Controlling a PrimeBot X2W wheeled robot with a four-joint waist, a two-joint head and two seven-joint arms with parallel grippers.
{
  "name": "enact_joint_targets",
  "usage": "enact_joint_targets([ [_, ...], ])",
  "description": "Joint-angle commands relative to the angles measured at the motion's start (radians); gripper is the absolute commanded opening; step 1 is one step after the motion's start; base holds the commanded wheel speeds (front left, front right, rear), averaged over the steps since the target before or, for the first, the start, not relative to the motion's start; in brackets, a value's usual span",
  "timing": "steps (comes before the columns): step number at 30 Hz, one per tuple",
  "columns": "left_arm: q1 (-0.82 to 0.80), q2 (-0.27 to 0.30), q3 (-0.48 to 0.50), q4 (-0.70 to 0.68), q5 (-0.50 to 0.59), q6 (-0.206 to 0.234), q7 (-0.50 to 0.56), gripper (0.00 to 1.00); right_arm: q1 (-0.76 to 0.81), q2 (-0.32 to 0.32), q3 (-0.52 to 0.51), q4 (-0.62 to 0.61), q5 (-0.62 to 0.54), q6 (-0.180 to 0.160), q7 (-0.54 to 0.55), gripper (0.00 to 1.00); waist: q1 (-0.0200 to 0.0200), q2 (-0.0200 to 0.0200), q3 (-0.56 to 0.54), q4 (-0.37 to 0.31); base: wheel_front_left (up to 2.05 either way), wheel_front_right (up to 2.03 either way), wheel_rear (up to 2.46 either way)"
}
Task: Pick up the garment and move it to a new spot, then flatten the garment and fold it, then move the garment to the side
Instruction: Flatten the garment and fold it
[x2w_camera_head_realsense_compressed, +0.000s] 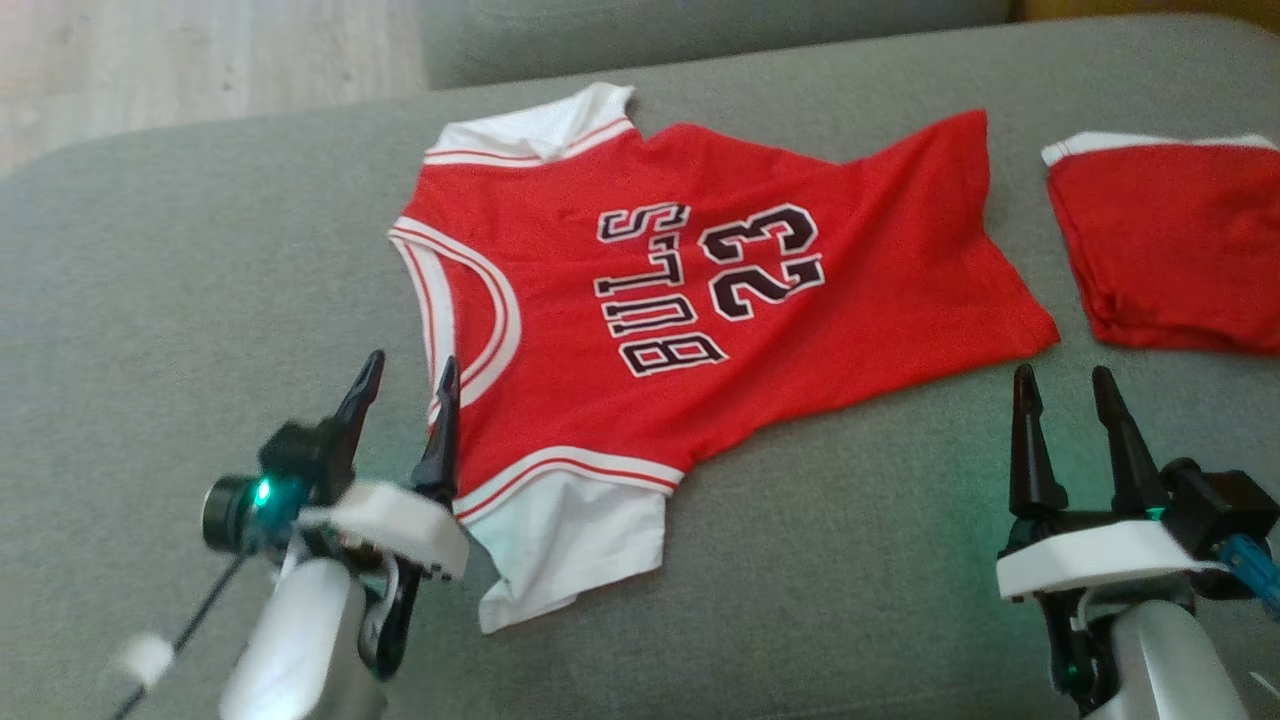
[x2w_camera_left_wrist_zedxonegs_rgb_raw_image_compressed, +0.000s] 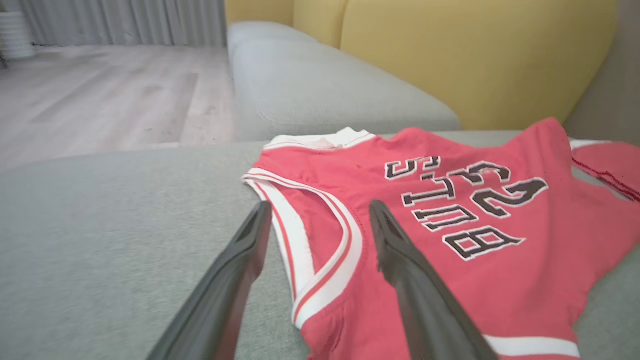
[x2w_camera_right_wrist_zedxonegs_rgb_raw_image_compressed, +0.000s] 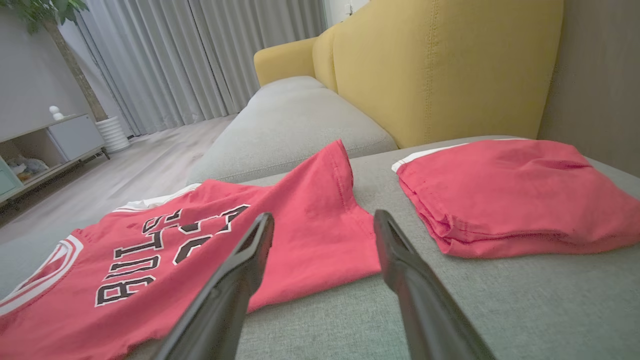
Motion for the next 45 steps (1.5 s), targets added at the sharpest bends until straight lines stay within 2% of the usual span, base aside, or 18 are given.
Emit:
enact_joint_targets([
  [1,-0.088,0.025,0.028,0.019,-0.006,-0.006,0.050,1.00,-0.045,-0.007,0.029,-0.040,0.005,-0.001,-0.011,1.00,0.0000,0.0000,0.040,-0.033,0.00,0.00,0.00],
  [7,-0.222,0.066,0.028,0.183,0.008,0.015,0.203,1.00,-0.064,-0.007,0.031,-0.052,0.016,-0.001,-0.011,1.00,0.0000,0.0000,0.112,-0.074,0.00,0.00,0.00],
  [13,-0.290,0.076,0.022,0.279,-0.016,-0.011,0.279,1.00,-0.073,-0.007,0.028,-0.058,0.025,-0.001,-0.011,1.00,0.0000,0.0000,0.144,-0.090,0.00,0.00,0.00],
  [14,-0.297,0.080,0.018,0.301,-0.022,-0.017,0.305,0.71,-0.075,-0.007,0.029,-0.058,0.026,-0.001,-0.011,1.00,0.0000,0.0000,0.147,-0.092,0.00,0.00,0.00],
  [15,-0.301,0.080,0.017,0.327,-0.037,-0.025,0.346,0.00,-0.076,-0.007,0.025,-0.058,0.022,-0.001,-0.011,1.00,0.0000,0.0000,0.149,-0.093,0.00,0.00,0.00],
  [17,-0.314,0.091,0.004,0.361,-0.054,-0.039,0.420,0.00,-0.082,-0.007,0.006,-0.055,0.008,-0.001,-0.011,1.00,0.0000,0.0000,0.152,-0.096,0.00,0.00,0.00],
  [18,-0.326,0.102,0.002,0.360,-0.056,-0.042,0.422,0.00,-0.086,-0.007,0.004,-0.053,0.008,-0.001,-0.011,1.00,0.0000,0.0000,0.155,-0.098,0.00,0.00,0.00],
  [28,-0.497,0.195,0.002,0.331,-0.014,-0.035,0.231,0.00,-0.112,-0.007,0.019,-0.059,0.020,-0.001,-0.011,1.00,0.0000,0.0000,0.179,-0.114,0.00,0.00,0.00],
  [36,-0.667,0.249,-0.017,0.406,0.018,-0.037,0.162,0.00,-0.130,-0.007,0.041,-0.065,0.028,-0.001,-0.011,1.00,0.0000,0.0000,0.211,-0.134,0.00,0.00,0.00],
  [37,-0.678,0.249,-0.026,0.427,0.017,-0.041,0.176,0.71,-0.131,-0.007,0.043,-0.064,0.029,-0.001,-0.011,1.00,0.0000,0.0000,0.212,-0.134,0.00,0.00,0.00],
  [38,-0.689,0.252,-0.040,0.442,0.026,-0.043,0.178,1.00,-0.131,-0.007,0.045,-0.063,0.030,-0.001,-0.011,1.00,0.0000,0.0000,0.213,-0.134,0.00,0.00,0.00],
  [41,-0.708,0.248,-0.048,0.456,0.034,-0.032,0.112,1.00,-0.132,-0.007,0.046,-0.062,0.033,-0.001,-0.011,1.00,0.0000,0.0000,0.209,-0.125,0.00,0.00,0.00],
  [45,-0.680,0.215,-0.051,0.460,0.027,-0.021,-0.007,1.00,-0.128,-0.007,0.043,-0.060,0.024,-0.001,-0.011,1.00,0.0000,0.0000,0.179,-0.095,0.00,0.00,0.00],
])
